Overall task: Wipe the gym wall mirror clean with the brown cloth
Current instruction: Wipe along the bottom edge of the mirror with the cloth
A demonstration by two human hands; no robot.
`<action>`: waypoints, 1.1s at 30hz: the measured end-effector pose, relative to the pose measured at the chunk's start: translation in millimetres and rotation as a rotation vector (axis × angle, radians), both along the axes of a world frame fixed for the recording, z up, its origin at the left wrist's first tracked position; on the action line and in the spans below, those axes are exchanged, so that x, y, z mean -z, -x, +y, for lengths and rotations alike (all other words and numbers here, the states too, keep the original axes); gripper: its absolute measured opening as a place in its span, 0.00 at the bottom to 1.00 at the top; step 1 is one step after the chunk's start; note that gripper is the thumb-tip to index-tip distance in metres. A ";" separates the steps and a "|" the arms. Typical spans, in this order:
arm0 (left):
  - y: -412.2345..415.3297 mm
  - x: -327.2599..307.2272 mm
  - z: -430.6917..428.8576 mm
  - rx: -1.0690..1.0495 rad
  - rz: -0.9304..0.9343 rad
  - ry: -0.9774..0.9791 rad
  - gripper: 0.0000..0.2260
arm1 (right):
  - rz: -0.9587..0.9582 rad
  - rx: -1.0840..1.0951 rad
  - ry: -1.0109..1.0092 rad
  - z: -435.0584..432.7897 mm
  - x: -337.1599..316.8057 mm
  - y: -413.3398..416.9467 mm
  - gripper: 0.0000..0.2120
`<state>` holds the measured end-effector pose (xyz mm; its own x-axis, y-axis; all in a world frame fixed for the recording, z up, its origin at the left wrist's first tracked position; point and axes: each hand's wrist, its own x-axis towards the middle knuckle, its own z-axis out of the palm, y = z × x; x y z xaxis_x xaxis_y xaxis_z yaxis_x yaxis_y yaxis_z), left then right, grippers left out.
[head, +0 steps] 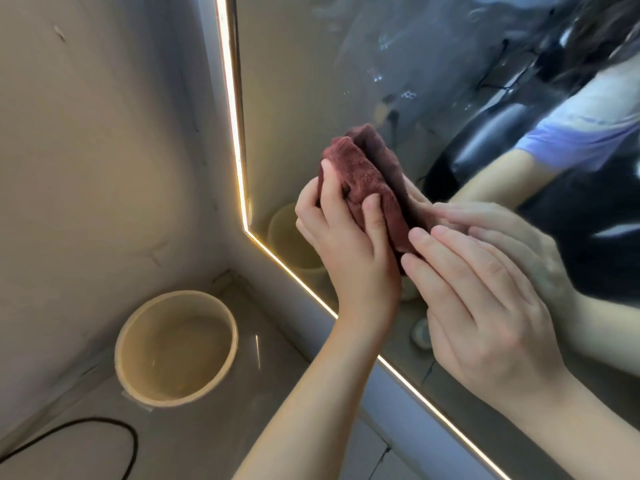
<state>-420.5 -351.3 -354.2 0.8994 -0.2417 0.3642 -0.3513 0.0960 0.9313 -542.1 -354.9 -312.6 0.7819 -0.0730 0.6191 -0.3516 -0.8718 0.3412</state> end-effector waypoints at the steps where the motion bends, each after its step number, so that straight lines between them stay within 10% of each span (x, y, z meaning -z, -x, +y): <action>1: -3.5 3.6 -0.3 0.006 0.085 -0.014 0.26 | 0.007 0.014 0.017 0.3 -1.2 0.8 0.14; 33: 47.7 143.3 11.6 -0.045 0.777 -0.395 0.18 | 0.339 0.237 0.356 -8.2 2.1 11.0 0.22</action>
<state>-468.3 -339.7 -497.5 0.8702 -0.1792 -0.4590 0.4011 -0.2834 0.8711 -553.1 -363.1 -314.7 0.9295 -0.1033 0.3540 -0.3435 -0.5921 0.7290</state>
